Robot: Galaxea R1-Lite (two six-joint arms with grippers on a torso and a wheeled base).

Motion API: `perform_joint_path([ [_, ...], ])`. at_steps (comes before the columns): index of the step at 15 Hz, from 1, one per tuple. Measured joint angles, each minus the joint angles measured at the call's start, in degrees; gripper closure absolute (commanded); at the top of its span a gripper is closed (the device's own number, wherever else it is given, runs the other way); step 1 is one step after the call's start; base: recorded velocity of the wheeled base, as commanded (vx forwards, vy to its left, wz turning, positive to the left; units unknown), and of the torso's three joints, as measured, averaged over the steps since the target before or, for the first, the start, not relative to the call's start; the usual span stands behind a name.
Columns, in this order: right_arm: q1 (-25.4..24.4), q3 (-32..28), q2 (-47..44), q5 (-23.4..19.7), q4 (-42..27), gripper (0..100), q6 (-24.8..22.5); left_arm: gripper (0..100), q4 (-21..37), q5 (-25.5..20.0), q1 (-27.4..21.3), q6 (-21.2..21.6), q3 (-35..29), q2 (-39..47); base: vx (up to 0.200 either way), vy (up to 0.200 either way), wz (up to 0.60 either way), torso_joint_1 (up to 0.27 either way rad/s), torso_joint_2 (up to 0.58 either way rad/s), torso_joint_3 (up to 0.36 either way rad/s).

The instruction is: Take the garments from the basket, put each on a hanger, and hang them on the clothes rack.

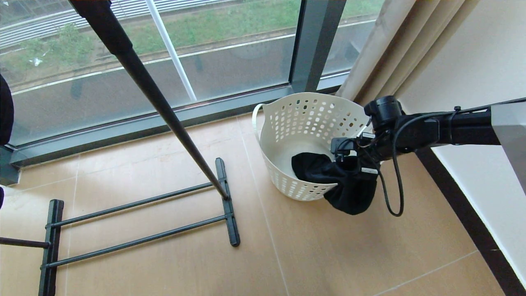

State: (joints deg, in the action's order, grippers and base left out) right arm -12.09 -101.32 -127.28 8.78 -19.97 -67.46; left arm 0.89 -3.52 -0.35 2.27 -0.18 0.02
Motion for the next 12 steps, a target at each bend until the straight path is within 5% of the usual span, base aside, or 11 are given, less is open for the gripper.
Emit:
perform_joint_path([
  [12, 0.57, -6.95, -5.41, 2.38, -0.41, 0, 0.13, 0, 0.00, 0.02, 0.00, 0.02, 0.00, 0.00, 0.000, 0.000, 0.00, 0.000, 0.00, 0.000],
])
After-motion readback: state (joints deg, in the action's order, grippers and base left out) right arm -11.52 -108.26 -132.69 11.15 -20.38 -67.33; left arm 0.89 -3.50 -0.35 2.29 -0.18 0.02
